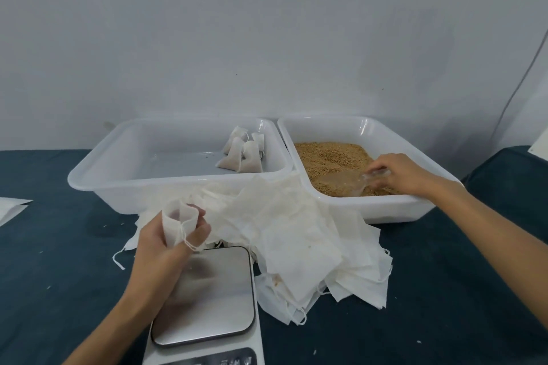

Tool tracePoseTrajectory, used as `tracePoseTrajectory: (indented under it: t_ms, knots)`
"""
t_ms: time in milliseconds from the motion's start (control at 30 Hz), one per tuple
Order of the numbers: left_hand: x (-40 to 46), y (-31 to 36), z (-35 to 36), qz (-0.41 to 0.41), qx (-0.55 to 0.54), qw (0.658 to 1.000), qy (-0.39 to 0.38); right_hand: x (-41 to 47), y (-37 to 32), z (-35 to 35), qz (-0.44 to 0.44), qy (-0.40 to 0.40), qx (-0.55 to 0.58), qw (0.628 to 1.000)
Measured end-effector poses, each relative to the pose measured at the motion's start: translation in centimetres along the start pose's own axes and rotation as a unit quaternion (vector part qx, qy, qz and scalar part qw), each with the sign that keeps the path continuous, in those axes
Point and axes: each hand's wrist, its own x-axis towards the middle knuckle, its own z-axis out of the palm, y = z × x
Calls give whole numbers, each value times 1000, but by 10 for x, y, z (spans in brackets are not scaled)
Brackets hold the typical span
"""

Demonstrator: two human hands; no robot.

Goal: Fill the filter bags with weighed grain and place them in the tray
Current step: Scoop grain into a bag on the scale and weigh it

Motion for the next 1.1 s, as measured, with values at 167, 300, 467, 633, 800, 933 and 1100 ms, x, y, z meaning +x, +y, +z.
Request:
tracePoseTrajectory:
  t_ms: [167,300,467,633,800,933,1100]
  knots:
    - [-4,-2,0,-1,-3,999,52,-1,1,0,2,3,17,1000]
    - [0,2,11,7,-8,997,75,-2,2,-2,-4,10,29,1000]
    - [7,13,34,32,-13,999,4,-10,5,-11,-2,14,31,999]
    - [16,22,58,-2,-18,995,-98,-19,9,-24,9,24,8,1000]
    - [14,18,59,0,-43,995,-93,-24,11,-29,18,32,13,999]
    - [11,17,56,0,-36,994,-102,-25,5,-31,13,44,21,999]
    - [10,19,55,-13,-28,993,-115,-32,-28,-34,-20,41,60,997]
